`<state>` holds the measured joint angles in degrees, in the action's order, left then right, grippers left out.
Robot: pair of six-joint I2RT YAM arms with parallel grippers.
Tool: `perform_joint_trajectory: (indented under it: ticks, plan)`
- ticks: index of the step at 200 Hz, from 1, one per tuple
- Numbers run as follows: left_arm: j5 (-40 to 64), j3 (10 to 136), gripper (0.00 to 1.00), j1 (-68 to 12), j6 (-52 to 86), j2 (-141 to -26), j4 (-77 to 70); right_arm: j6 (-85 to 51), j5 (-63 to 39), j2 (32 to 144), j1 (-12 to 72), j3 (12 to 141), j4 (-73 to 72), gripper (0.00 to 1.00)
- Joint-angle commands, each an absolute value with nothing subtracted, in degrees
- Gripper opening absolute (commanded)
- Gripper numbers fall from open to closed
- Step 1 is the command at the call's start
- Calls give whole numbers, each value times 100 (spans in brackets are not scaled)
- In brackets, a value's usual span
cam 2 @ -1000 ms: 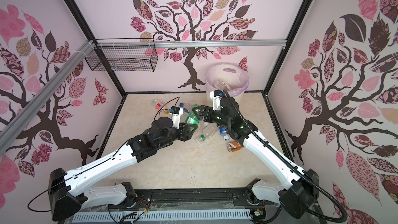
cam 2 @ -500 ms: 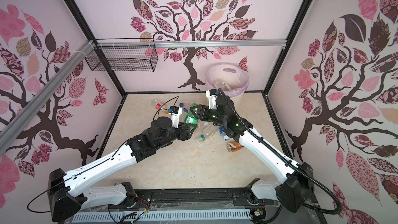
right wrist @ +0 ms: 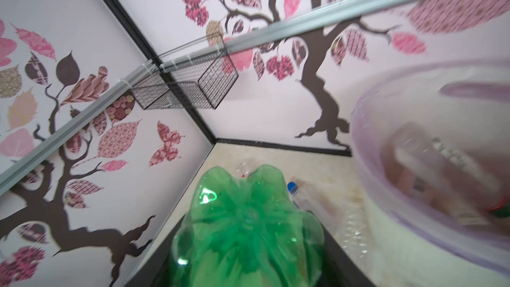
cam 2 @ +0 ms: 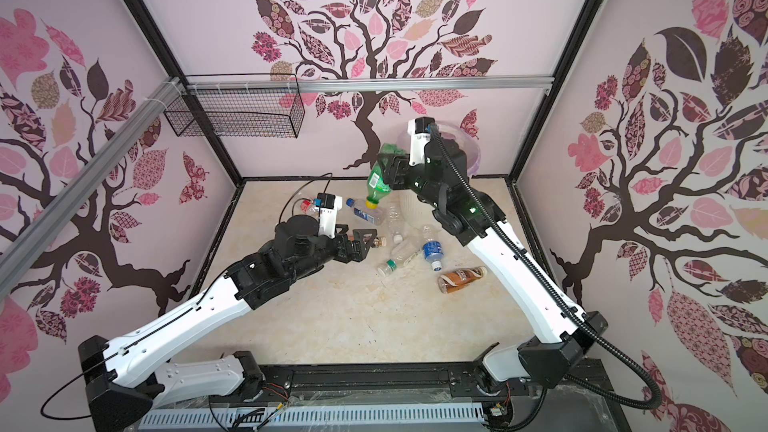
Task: Throw the plastic bottles in the bin
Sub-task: Throw the plastic bottle into the trash bin.
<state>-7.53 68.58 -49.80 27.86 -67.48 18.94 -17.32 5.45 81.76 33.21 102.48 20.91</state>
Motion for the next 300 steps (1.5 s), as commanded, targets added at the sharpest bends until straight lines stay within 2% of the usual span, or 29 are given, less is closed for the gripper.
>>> perform_joint_trajectory:
  ticks: [1, 45, 82, 119, 127, 149, 152, 180, 216, 247, 300]
  plan:
    - [-688, 7520, 98, -4962, 2340, -6820, 1929, -635, 1781, 8420, 3296, 11268, 2404, 46]
    - [-439, 8165, 98, -4965, 1934, -6943, 1826, 675, 2570, 8678, 3296, 12906, 1891, 46]
    - [-454, 8215, 98, -4970, 1745, -6970, 1840, 1520, 3112, 8988, 3270, 13060, 1179, 47]
    - [-558, 7987, 98, -4957, 1773, -6909, 1873, 637, 2891, 10006, 2235, 12613, 1292, 51]
    - [-556, 7935, 98, -4956, 1813, -6904, 1883, 512, 2942, 10417, 2079, 12704, 1481, 60]
    - [-520, 7852, 98, -4962, 1872, -6848, 1975, 226, 3124, 11233, 2048, 13575, 2592, 98]
    - [-538, 7838, 98, -4958, 1876, -6838, 1996, 183, 3099, 11220, 2049, 13560, 2599, 99]
    - [-619, 7726, 98, -4948, 1923, -6784, 2129, 20, 2844, 10605, 2057, 12809, 1989, 99]
    - [-587, 7555, 98, -4949, 2114, -6742, 2186, 2, 2824, 10486, 2057, 13041, 2407, 99]
    - [-656, 7423, 98, -4957, 2320, -6716, 2395, -185, 2645, 10148, 2057, 12759, 2851, 100]
    - [-583, 7163, 98, -4948, 2640, -6737, 2585, -797, 2461, 8528, 2083, 10233, 2852, 100]
